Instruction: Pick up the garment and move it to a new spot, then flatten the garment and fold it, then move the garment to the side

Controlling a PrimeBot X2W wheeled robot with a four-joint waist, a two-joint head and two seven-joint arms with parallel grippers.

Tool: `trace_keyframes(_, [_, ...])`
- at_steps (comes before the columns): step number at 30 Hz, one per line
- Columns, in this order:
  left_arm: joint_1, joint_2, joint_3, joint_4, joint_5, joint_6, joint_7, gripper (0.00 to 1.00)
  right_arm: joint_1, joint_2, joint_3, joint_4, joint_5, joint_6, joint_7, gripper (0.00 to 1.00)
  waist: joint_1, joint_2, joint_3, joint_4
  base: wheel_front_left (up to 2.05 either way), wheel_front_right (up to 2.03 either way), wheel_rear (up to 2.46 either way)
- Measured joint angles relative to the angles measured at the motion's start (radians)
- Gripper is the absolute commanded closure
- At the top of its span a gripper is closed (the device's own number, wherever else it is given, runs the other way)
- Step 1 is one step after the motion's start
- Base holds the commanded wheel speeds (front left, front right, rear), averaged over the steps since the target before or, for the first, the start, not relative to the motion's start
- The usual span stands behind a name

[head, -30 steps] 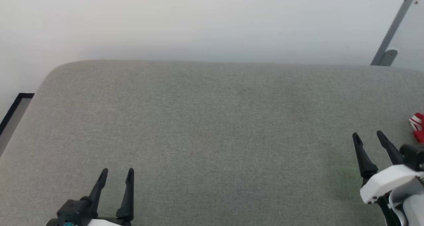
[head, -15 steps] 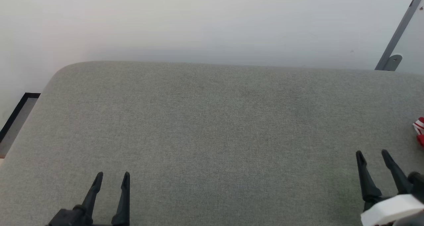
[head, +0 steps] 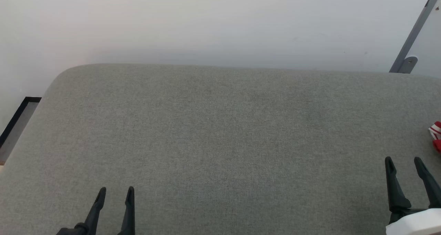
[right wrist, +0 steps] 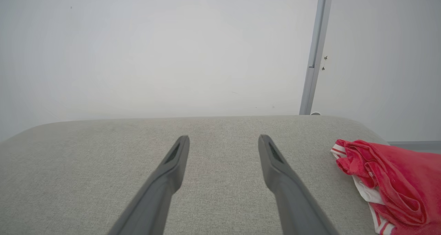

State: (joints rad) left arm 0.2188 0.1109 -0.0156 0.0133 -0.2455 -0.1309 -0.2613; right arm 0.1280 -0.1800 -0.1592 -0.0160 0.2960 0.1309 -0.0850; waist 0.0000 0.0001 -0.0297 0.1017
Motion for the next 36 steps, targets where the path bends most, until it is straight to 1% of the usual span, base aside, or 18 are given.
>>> trace_keyframes(7, [-0.004,0.012,0.0,0.003,-0.001,0.0,0.0,0.0,0.005,0.014,-0.002,-0.022,-0.004,0.0,0.016,0.0,0.0,0.0,-0.002,0.001,0.0,0.0,0.0])
trace_keyframes(26, [-0.003,-0.001,0.006,0.014,-0.014,0.0,0.0,0.0,0.005,0.016,0.004,-0.037,0.001,0.0,0.024,0.0,0.0,0.0,0.0,-0.002,0.0,0.0,0.0])
trace_keyframes(27, [-0.003,-0.002,0.005,0.017,-0.015,0.0,0.0,1.0,0.005,0.017,0.004,-0.034,0.001,0.0,0.023,1.0,0.0,0.0,0.0,-0.002,0.0,0.0,0.0])
trace_keyframes(33, [0.011,-0.02,0.0,0.069,-0.019,0.0,0.004,1.0,0.023,0.04,0.006,0.022,0.008,0.0,0.025,1.0,0.0,0.0,0.001,-0.003,0.0,0.0,0.0])
trace_keyframes(35, [0.01,-0.02,0.0,0.073,-0.057,0.0,0.013,1.0,0.023,0.045,0.006,0.03,0.04,0.0,0.032,1.0,0.0,0.0,0.001,-0.005,0.0,0.0,0.0])
trace_keyframes(36, [0.01,-0.02,0.0,0.073,-0.057,0.0,0.013,1.0,0.023,0.045,0.006,0.03,0.04,0.0,0.032,1.0,0.0,0.0,0.001,-0.005,0.0,0.0,0.0])
